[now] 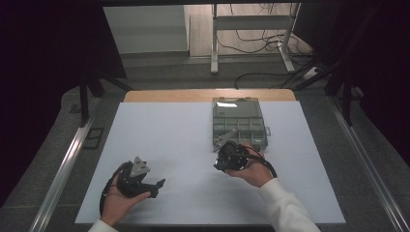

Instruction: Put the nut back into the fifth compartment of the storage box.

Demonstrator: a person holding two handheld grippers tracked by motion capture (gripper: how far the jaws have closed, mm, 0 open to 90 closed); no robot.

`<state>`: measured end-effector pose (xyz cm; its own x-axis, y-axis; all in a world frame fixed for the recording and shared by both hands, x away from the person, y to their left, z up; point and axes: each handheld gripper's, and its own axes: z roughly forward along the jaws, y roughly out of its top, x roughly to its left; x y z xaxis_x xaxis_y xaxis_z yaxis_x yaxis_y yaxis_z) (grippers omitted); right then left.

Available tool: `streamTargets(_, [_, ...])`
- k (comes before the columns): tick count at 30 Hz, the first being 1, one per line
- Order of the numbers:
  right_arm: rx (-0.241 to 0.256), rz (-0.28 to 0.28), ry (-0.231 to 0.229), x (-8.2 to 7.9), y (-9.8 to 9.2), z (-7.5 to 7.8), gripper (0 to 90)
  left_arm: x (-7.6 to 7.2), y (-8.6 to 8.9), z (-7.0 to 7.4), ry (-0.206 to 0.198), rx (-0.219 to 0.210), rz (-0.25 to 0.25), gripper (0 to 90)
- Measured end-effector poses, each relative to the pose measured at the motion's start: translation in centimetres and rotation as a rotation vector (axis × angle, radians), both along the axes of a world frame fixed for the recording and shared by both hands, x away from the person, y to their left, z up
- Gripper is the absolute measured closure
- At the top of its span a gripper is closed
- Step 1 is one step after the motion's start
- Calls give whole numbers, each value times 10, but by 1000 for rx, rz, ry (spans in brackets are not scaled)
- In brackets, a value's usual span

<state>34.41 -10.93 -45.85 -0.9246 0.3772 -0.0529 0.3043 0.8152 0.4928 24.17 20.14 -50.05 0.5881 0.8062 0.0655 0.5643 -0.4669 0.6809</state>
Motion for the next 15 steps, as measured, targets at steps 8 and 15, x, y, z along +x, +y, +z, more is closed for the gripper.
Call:
streamTargets(8, [7, -40, -6, 14, 0, 7, 703, 0, 1, 0, 0, -2, 0, 106])
streamTargets(15, [8, -61, -12, 26, 1, 12, 703, 0, 1, 0, 1, -3, -1, 106])
